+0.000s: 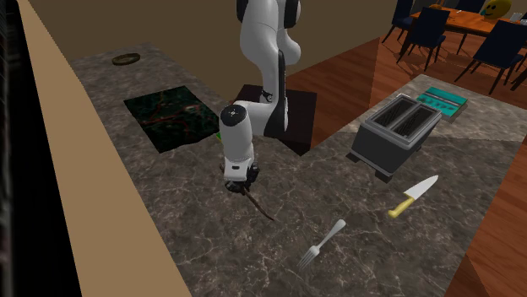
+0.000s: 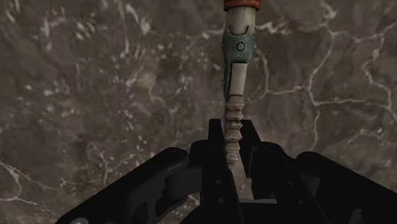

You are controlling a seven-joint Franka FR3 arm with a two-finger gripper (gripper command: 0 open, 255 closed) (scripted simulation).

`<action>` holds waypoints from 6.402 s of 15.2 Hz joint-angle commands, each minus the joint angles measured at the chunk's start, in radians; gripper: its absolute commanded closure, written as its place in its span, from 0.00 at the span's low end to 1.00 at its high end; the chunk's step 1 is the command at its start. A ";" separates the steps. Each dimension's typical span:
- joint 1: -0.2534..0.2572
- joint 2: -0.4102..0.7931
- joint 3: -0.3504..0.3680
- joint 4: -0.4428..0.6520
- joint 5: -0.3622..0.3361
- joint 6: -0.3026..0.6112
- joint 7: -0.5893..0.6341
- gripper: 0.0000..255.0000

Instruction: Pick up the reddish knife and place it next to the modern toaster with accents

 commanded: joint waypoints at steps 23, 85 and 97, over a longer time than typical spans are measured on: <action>0.005 -0.161 -0.009 0.073 -0.018 -0.234 0.016 1.00; 0.366 -0.424 0.265 0.077 -0.072 -0.486 0.673 1.00; 0.367 -0.394 0.264 -0.049 -0.078 -0.331 0.676 1.00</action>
